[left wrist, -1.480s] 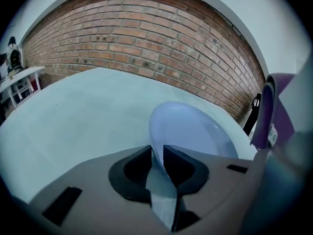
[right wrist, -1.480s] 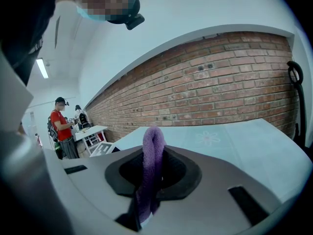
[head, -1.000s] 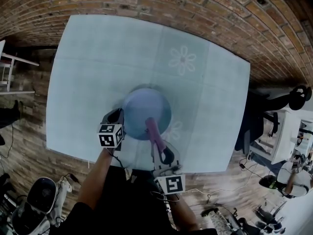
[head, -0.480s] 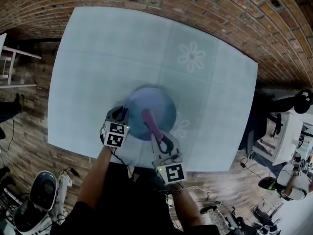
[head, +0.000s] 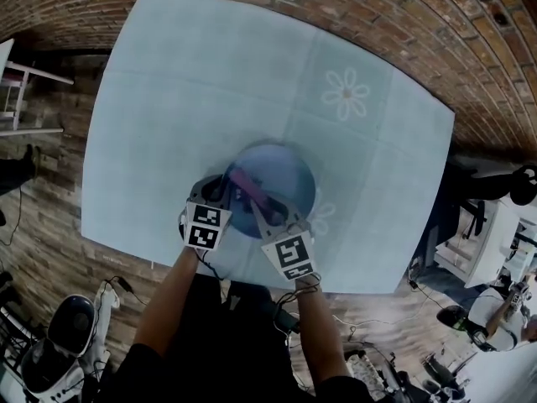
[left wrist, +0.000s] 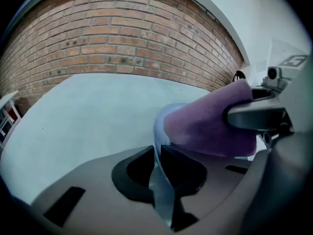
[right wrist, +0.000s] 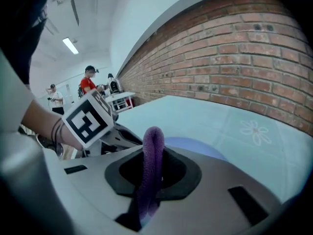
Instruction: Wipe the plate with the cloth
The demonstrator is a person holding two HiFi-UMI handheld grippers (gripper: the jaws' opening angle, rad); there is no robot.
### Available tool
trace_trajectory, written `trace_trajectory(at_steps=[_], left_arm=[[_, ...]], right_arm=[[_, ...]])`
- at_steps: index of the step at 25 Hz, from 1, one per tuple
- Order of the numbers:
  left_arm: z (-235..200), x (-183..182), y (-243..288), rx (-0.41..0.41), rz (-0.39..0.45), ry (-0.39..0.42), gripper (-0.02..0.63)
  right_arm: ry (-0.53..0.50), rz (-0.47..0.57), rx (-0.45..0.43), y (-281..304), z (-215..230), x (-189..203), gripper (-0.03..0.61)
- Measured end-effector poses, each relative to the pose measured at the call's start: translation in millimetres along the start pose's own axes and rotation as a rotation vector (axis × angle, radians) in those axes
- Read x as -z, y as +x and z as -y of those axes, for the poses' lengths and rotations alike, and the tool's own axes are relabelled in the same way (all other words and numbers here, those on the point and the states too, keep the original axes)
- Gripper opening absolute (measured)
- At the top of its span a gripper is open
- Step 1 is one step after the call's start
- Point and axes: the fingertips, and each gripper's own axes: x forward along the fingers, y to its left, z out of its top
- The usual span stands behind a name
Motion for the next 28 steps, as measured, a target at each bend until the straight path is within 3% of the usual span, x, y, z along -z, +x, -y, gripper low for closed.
trace_trajectory(at_steps=[9,17,28], left_arm=[[2,2,2,0.01,0.005,0.017,0.064],[1,1,1,0.031,0.013,0.004,0.064],[1,3,1,0.042,0.016,0.001,0.064]], right_arm=[[-0.159,-0.17,-0.019,45,6,27,0.064],[-0.316,-0.223,0.016,68,7,27,0.064],[-0.351,-0.219,0.043,77,18,29,0.063]])
